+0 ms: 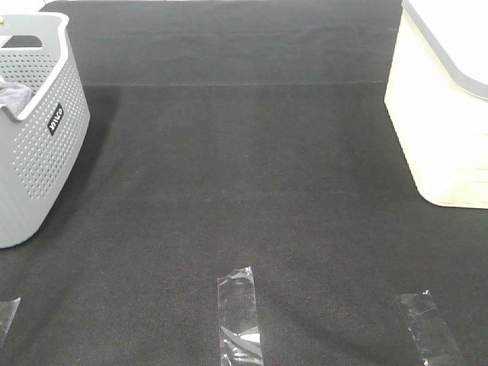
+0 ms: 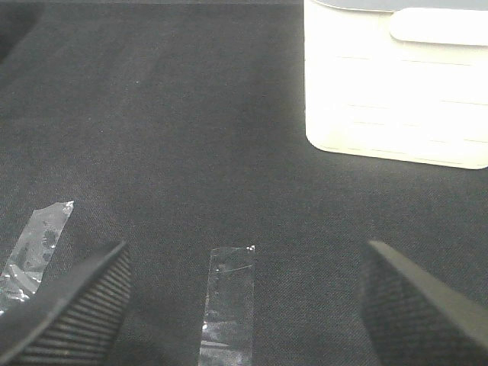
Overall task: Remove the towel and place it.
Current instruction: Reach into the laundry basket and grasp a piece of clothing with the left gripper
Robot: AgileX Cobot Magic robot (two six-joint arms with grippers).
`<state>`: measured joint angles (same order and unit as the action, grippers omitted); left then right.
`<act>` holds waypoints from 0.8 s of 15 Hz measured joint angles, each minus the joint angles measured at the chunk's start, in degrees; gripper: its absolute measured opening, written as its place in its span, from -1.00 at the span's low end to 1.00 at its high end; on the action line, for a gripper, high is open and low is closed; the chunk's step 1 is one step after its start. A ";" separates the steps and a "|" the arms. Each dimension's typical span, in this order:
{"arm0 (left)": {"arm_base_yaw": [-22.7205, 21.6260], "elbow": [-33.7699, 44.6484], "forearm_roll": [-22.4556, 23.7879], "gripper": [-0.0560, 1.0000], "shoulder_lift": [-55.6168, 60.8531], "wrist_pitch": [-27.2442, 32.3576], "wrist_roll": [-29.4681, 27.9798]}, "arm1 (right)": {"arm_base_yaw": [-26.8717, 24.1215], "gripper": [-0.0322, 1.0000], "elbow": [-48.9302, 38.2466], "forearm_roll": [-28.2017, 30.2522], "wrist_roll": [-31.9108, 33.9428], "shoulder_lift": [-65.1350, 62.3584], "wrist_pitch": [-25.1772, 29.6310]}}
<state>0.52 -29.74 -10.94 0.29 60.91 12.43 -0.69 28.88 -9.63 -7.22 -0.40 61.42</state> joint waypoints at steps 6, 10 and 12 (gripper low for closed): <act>0.00 0.00 0.00 0.25 0.00 0.00 0.00 | 0.00 0.55 0.00 0.00 0.00 0.00 0.00; 0.00 0.00 0.00 0.25 0.00 0.00 0.00 | 0.00 0.55 0.00 0.00 0.00 0.00 0.00; 0.00 0.00 0.00 0.25 0.00 0.00 0.00 | 0.00 0.55 0.00 0.00 0.00 0.00 0.00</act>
<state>0.52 -29.74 -10.94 0.29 60.91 12.43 -0.69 28.88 -9.63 -7.22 -0.40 61.42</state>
